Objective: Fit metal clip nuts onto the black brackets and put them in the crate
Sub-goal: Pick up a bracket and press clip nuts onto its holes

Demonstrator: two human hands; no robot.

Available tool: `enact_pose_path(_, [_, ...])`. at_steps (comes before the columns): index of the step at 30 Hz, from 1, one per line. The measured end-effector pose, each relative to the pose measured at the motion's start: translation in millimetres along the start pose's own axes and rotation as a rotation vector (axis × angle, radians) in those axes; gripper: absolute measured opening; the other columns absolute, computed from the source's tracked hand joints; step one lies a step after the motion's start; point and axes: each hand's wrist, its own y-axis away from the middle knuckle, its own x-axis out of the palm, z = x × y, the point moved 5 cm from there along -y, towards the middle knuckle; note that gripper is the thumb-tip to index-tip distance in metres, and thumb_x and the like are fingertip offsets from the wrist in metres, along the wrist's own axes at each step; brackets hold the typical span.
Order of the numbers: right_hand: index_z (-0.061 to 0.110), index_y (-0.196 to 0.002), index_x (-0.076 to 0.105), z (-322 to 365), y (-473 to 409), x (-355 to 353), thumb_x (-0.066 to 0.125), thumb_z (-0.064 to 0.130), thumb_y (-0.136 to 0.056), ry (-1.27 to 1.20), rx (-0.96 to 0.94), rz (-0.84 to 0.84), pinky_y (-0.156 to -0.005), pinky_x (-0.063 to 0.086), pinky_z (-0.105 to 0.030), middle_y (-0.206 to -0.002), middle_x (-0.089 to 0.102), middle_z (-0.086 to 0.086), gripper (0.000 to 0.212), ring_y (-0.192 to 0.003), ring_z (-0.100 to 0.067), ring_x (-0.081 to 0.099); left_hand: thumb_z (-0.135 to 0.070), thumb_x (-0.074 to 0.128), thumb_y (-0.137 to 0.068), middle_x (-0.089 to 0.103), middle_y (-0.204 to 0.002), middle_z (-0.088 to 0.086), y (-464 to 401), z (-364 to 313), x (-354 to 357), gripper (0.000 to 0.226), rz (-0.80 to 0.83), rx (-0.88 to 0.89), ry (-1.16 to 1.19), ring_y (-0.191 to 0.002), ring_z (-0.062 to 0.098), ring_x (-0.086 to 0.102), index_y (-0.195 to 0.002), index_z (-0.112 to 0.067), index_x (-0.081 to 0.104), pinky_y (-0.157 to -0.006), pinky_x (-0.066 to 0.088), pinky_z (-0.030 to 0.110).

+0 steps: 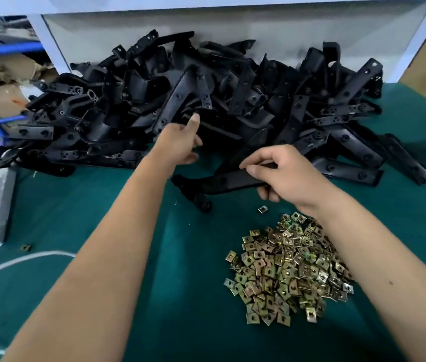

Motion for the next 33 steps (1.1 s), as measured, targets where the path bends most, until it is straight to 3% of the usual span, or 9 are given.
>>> enact_pose_path(4, [0.022, -0.100, 0.075, -14, 31, -6, 0.058, 0.015, -0.104, -0.172, -0.056, -0.077, -0.038, 0.035, -0.024, -0.062, 0.060, -0.005, 0.019, -0.044, -0.016, 0.052, -0.059, 0.041, -0.105, 0.074, -0.117, 0.009, 54, 50, 5, 0.063, 0.024, 0.026, 0.369, -0.091, 0.027, 0.077, -0.098, -0.005, 0.072, -0.080, 0.060, 0.043])
enact_pose_path(7, [0.028, -0.106, 0.071, -25, 38, -11, 0.061, 0.013, -0.102, -0.301, -0.073, -0.205, -0.039, 0.034, -0.023, -0.080, 0.060, 0.003, 0.019, -0.049, -0.017, 0.054, -0.057, 0.048, -0.102, 0.076, -0.110, 0.015, 78, 59, 16, 0.057, 0.361, -0.101, 0.482, -0.085, 0.022, 0.076, -0.099, -0.009, 0.078, -0.069, 0.060, 0.034])
enact_pose_path(11, [0.026, -0.118, 0.062, -27, 39, -12, 0.065, 0.009, -0.099, -0.389, -0.126, -0.262, -0.045, 0.041, -0.022, -0.087, 0.067, 0.002, 0.025, -0.056, -0.016, 0.056, -0.039, 0.083, -0.080, 0.074, -0.108, 0.022, 101, 54, 23, 0.045, 0.761, 0.000, 0.420, -0.078, 0.023, 0.075, -0.114, -0.010, 0.077, -0.058, 0.060, 0.023])
enact_pose_path(14, [0.011, -0.120, 0.056, -25, 40, -8, 0.064, -0.001, -0.098, -0.397, -0.220, -0.260, -0.048, 0.046, -0.025, -0.087, 0.071, -0.003, 0.027, -0.061, -0.018, 0.060, -0.007, 0.076, -0.080, 0.076, -0.105, 0.012, 113, 62, 34, 0.050, 0.873, 0.002, 0.302, -0.081, 0.016, 0.074, -0.128, -0.007, 0.064, -0.058, 0.058, 0.021])
enact_pose_path(17, [0.004, -0.120, 0.052, -22, 40, -10, 0.065, -0.003, -0.097, -0.385, -0.280, -0.292, -0.052, 0.055, -0.030, -0.084, 0.070, -0.009, 0.027, -0.063, -0.025, 0.066, -0.005, 0.077, -0.076, 0.076, -0.110, 0.009, 115, 60, 42, 0.060, 0.858, 0.043, 0.214, -0.087, 0.014, 0.072, -0.133, -0.011, 0.059, -0.066, 0.057, 0.019])
enact_pose_path(21, [0.013, -0.130, 0.049, -26, 41, -17, 0.068, 0.004, -0.096, -0.309, -0.290, -0.291, -0.064, 0.060, -0.035, -0.109, 0.068, -0.011, 0.040, -0.087, -0.027, 0.073, 0.004, 0.084, -0.067, 0.073, -0.120, 0.016, 108, 57, 41, 0.061, 0.729, 0.115, 0.233, -0.109, 0.023, 0.069, -0.124, -0.009, 0.067, -0.092, 0.058, 0.030])
enact_pose_path(23, [0.020, -0.121, 0.063, -29, 38, -24, 0.072, 0.012, -0.094, 0.074, -0.326, -0.283, -0.071, 0.058, -0.035, -0.105, 0.070, 0.003, 0.029, -0.090, -0.017, 0.069, 0.006, 0.083, -0.067, 0.074, -0.110, 0.015, 103, 56, 39, 0.055, 0.621, 0.103, 0.374, -0.101, 0.024, 0.070, -0.119, -0.008, 0.068, -0.087, 0.060, 0.033])
enact_pose_path(26, [0.024, -0.109, 0.076, -36, 34, -21, 0.077, 0.023, -0.091, 0.493, -0.324, -0.095, -0.086, 0.051, -0.035, -0.102, 0.069, 0.011, 0.018, -0.093, -0.011, 0.061, 0.002, 0.070, -0.072, 0.076, -0.102, 0.008, 94, 55, 39, 0.042, 0.433, 0.039, 0.711, -0.094, 0.022, 0.073, -0.112, -0.008, 0.067, -0.084, 0.062, 0.033])
enact_pose_path(33, [0.026, -0.089, 0.074, -33, 31, -9, 0.082, 0.021, -0.087, 0.567, -0.264, 0.095, -0.084, 0.051, -0.038, -0.095, 0.063, 0.012, 0.009, -0.089, -0.009, 0.060, 0.002, 0.071, -0.073, 0.075, -0.102, 0.012, 91, 55, 50, 0.034, 0.366, -0.086, 1.050, -0.091, 0.021, 0.074, -0.103, -0.011, 0.061, -0.073, 0.060, 0.031])
